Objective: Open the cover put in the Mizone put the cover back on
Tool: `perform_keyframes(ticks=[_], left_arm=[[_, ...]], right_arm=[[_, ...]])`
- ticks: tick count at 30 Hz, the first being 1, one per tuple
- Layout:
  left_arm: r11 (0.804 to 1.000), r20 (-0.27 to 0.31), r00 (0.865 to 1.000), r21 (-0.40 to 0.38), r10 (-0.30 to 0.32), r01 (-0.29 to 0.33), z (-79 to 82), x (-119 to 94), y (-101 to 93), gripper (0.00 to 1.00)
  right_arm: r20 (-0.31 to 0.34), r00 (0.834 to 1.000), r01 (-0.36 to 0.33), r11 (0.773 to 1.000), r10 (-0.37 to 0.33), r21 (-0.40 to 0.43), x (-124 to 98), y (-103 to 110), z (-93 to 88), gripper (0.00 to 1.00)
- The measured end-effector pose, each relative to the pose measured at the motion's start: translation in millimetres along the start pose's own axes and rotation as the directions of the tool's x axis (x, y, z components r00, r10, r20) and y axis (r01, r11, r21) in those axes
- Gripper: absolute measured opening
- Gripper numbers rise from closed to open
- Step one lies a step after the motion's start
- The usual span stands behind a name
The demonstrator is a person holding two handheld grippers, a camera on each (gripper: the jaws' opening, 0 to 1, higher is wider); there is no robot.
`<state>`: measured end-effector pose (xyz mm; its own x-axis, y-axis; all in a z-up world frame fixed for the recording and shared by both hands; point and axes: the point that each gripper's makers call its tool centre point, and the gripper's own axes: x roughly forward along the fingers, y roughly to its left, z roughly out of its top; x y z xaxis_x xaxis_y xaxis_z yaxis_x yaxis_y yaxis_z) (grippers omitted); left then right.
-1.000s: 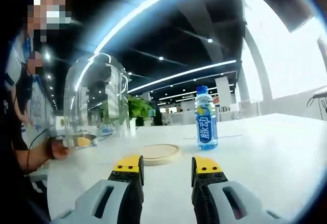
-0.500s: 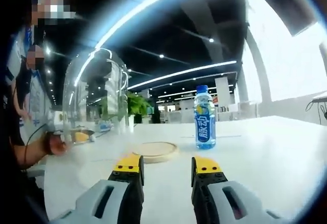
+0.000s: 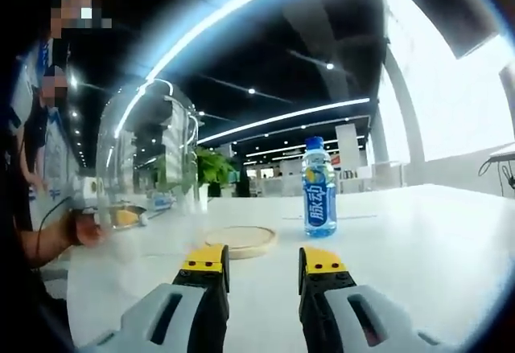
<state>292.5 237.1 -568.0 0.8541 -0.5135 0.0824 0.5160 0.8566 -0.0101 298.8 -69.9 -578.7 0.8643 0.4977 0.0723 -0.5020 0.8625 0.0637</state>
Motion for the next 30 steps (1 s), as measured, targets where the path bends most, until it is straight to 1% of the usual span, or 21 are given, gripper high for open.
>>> perform_keyframes(ticks=[2, 4, 7, 10, 14, 16, 18, 20, 21, 23, 24, 26, 27, 29, 30], left_arm=[[1.0, 0.002, 1.0, -0.001, 0.011, -0.011, 0.9, -0.1, 1.6, 0.34], [1.0, 0.004, 1.0, -0.007, 0.006, -0.006, 1.5, -0.2, 0.3, 0.34], [1.0, -0.009, 1.0, 0.01, 0.011, -0.011, -1.4, 1.2, 0.0, 0.34], [1.0, -0.019, 1.0, 0.014, 0.013, -0.013, -3.7, 1.9, 2.2, 0.34], [1.0, -0.013, 0.999, -0.002, 0.03, -0.03, -3.1, 1.1, 9.9, 0.34], [1.0, -0.007, 1.0, -0.009, 0.027, -0.027, -2.5, 0.4, 11.3, 0.34], [1.0, 0.0, 1.0, 0.0, 0.029, -0.029, -0.6, -0.1, 10.0, 0.34], [0.999, 0.005, 0.999, 0.02, 0.036, -0.036, 0.6, -0.6, 9.9, 0.3], [0.999, 0.016, 0.999, 0.018, 0.036, -0.036, 2.8, -0.8, 9.1, 0.29], [0.999, 0.017, 0.999, 0.001, 0.037, -0.037, 3.4, -1.1, 10.2, 0.28], [0.999, 0.015, 0.999, -0.01, 0.049, -0.048, 3.0, -1.1, 12.7, 0.27], [0.998, 0.018, 0.999, -0.035, 0.05, -0.05, 4.3, -1.7, 12.7, 0.25], [0.996, 0.025, 0.997, -0.05, 0.078, -0.077, 6.7, -2.8, 17.6, 0.25], [0.994, 0.027, 0.996, -0.067, 0.09, -0.088, 7.9, -4.6, 20.2, 0.24], [0.99, 0.028, 0.994, -0.086, 0.11, -0.107, 8.6, -5.4, 23.4, 0.23]], right_arm=[[-0.003, 1.0, 0.003, 1.0, -0.003, -0.005, 0.0, -0.7, -0.6, 0.26], [-0.007, 1.0, 0.003, 1.0, -0.003, -0.011, -0.1, -1.0, -1.4, 0.26], [-0.014, 1.0, 0.003, 1.0, -0.004, -0.019, 0.0, -1.0, -2.7, 0.26], [-0.004, 1.0, 0.003, 1.0, -0.003, -0.029, -0.1, 0.1, -1.1, 0.26], [0.017, 1.0, 0.005, 1.0, -0.005, -0.016, -0.8, -0.2, 2.6, 0.26], [0.012, 1.0, 0.006, 1.0, -0.006, -0.018, -0.8, -0.4, 1.9, 0.26], [0.006, 1.0, 0.008, 1.0, -0.008, -0.024, -0.5, -0.5, 1.1, 0.26], [0.001, 1.0, 0.015, 1.0, -0.015, -0.019, -0.6, -1.9, 0.5, 0.25], [0.003, 1.0, 0.019, 1.0, -0.019, -0.01, -0.8, -2.8, 1.1, 0.23], [0.002, 1.0, 0.01, 1.0, -0.01, 0.006, -0.5, -2.9, 1.8, 0.21], [-0.008, 1.0, 0.001, 1.0, -0.001, 0.013, -0.3, -1.7, 0.7, 0.19], [-0.007, 1.0, -0.017, 1.0, 0.017, 0.007, -0.1, 3.4, 1.0, 0.18], [-0.006, 1.0, -0.017, 1.0, 0.017, -0.005, 0.2, 4.2, 1.7, 0.18], [0.0, 1.0, -0.012, 1.0, 0.012, -0.022, 0.2, 4.8, 2.7, 0.18], [0.002, 1.0, -0.011, 1.0, 0.011, -0.023, 0.0, 4.4, 3.2, 0.17]])
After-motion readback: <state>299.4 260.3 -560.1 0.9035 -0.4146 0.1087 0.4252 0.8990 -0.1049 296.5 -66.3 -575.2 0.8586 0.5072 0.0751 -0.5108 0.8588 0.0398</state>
